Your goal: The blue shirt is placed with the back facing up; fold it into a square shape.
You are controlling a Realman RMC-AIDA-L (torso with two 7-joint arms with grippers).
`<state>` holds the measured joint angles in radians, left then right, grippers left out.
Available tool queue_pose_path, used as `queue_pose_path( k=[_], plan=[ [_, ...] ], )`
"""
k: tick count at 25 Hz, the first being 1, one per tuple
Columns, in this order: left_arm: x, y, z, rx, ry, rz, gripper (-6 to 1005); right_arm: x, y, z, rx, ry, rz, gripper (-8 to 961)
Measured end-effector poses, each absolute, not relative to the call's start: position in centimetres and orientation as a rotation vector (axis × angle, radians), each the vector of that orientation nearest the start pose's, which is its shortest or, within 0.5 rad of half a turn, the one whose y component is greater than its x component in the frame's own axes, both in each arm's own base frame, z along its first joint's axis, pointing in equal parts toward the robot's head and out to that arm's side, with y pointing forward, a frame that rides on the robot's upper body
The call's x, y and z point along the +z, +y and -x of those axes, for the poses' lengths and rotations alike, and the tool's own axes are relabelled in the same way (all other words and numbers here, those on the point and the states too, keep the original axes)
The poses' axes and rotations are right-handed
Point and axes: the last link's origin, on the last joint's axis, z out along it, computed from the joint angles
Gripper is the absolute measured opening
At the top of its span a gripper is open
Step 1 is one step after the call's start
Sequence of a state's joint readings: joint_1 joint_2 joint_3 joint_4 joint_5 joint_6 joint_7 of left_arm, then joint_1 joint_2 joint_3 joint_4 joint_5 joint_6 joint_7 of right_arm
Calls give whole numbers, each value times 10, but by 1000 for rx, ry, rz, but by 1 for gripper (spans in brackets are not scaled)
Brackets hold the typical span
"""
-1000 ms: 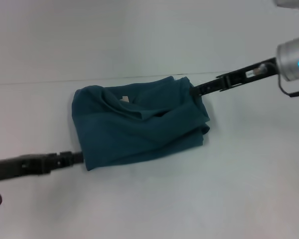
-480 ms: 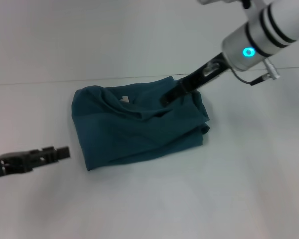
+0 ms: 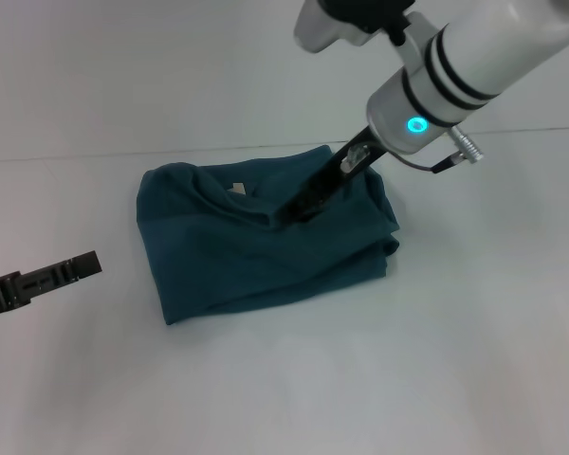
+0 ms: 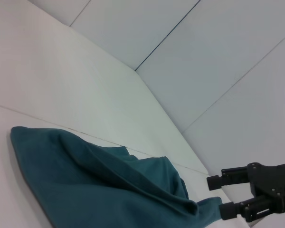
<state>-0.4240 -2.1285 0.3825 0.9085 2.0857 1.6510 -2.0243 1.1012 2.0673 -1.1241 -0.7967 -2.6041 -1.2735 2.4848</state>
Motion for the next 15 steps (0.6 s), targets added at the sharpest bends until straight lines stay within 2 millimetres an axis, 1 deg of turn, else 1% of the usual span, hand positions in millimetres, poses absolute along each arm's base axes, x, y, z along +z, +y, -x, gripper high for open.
queue_pose_path(
  k=[5,9,15],
  plan=[
    [56,310,297,-941,-1452,2227,714,-37,449,-92,-277,709,2618,785],
    [56,310,297,-959,-1457,2221,714,-48,448,-95,-312,612,2609,784],
    [53,311,295,-986,-1467,2214,715,-59,449,-101,-315,584,2596,782]
  ],
)
